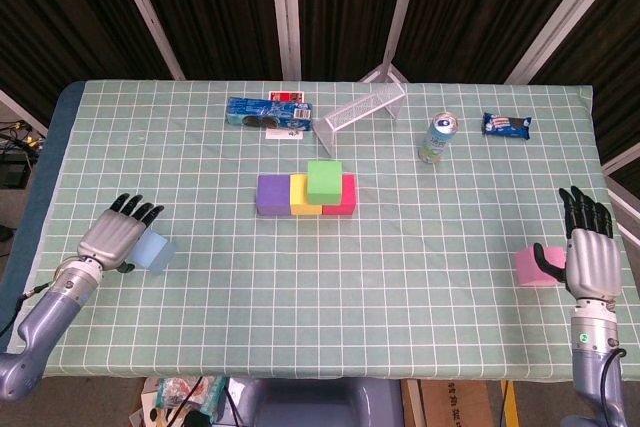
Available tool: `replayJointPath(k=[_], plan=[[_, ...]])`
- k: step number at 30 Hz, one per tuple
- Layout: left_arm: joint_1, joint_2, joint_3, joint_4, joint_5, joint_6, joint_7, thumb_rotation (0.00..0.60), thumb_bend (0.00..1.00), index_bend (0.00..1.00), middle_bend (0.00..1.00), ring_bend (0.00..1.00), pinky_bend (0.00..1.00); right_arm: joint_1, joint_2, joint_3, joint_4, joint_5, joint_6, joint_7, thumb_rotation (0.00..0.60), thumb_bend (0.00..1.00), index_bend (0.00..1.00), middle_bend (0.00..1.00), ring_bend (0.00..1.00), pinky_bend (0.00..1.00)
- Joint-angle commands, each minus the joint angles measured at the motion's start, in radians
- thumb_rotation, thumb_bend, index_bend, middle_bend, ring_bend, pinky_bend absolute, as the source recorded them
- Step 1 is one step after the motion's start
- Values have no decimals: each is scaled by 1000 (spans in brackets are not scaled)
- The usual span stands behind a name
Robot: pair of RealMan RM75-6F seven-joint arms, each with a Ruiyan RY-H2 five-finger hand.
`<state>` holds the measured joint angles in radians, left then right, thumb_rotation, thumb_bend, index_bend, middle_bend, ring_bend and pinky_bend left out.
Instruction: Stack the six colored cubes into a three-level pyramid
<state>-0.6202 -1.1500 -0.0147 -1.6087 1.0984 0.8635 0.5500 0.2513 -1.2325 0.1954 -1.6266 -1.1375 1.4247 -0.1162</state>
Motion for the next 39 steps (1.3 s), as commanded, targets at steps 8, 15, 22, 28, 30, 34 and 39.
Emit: replayJointPath(k=[8,15,22,28,30,34,39], plan=[[-25,-19,15,20,-22,-33,12,600,0,0,150,0,0,-8,-1,9,-2,-8,1,-3,600,384,0,0,0,0],[-30,-42,29,36,-34,-36,17,600,104,0,292,0,3,-12,-4,15,-6,-2,-10,-9,600,384,0,0,0,0],[-22,-70,28,44,-51,-15,-1,600,222,36,438,7,17,-17,-4,22,-8,-1,-14,-10,600,383,0,0,0,0],[-16,-56,-17,-9,-99,35,-41,600,237,40,449,23,17,-20,-4,28,-9,-4,-13,-7,600,384,0,0,0,0],[-18,-43,-39,-36,-124,52,-50,600,237,40,446,23,18,-21,-5,29,-9,-6,-14,-7,600,383,0,0,0,0],[-33,-25,-89,-81,-208,85,-50,600,236,37,440,23,17,-22,-5,31,-8,-9,-15,-8,600,384,0,0,0,0],[-85,-36,-159,-126,-425,125,2,600,236,37,432,23,17,-22,-6,35,-11,-5,-24,-5,600,383,0,0,0,0]])
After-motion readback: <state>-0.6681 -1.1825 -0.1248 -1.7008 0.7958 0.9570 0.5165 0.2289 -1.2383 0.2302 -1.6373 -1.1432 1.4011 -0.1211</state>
